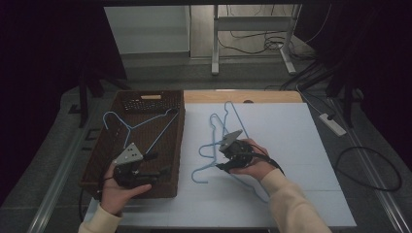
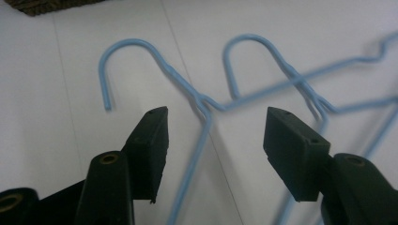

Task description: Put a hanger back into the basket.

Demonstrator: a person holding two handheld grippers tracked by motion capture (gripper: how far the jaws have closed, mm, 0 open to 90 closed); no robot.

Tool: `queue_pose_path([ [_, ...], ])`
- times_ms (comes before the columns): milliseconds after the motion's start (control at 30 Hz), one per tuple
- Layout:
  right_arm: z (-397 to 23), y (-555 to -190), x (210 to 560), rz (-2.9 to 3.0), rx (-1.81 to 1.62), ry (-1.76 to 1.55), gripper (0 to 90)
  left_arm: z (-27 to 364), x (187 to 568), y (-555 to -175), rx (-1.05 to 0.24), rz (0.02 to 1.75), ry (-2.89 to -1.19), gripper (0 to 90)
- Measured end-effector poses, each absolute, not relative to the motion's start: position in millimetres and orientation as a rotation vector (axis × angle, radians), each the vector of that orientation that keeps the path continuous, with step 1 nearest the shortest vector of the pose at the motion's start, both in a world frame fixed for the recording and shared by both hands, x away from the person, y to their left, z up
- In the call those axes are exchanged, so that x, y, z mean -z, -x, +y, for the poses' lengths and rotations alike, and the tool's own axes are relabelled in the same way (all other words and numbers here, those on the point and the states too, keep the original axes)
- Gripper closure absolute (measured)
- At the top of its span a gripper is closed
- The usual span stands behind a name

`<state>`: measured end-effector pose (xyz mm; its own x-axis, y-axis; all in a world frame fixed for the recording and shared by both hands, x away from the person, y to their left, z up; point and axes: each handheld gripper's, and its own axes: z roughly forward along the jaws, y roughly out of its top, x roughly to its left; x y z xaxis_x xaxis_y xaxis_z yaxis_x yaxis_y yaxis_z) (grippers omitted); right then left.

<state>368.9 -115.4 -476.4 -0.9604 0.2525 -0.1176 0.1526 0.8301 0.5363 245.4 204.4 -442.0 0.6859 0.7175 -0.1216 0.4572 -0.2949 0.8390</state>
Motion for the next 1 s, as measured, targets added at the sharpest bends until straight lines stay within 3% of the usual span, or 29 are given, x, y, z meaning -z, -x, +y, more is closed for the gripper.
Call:
queue_pose_path([
  [367,-82,-384,490,2.949,-0.661,-0.138,47.8,206,443,-246,-0.343,0.914,-1.951,31.3],
  [900,-52,-396,502,3.082,-0.428,0.070,70.8,205,444,-246,-0.343,0.910,-1.957,31.3],
  [1000,-51,-397,501,3.109,-0.426,0.075,78.8,205,444,-246,-0.342,0.908,-1.958,31.4],
])
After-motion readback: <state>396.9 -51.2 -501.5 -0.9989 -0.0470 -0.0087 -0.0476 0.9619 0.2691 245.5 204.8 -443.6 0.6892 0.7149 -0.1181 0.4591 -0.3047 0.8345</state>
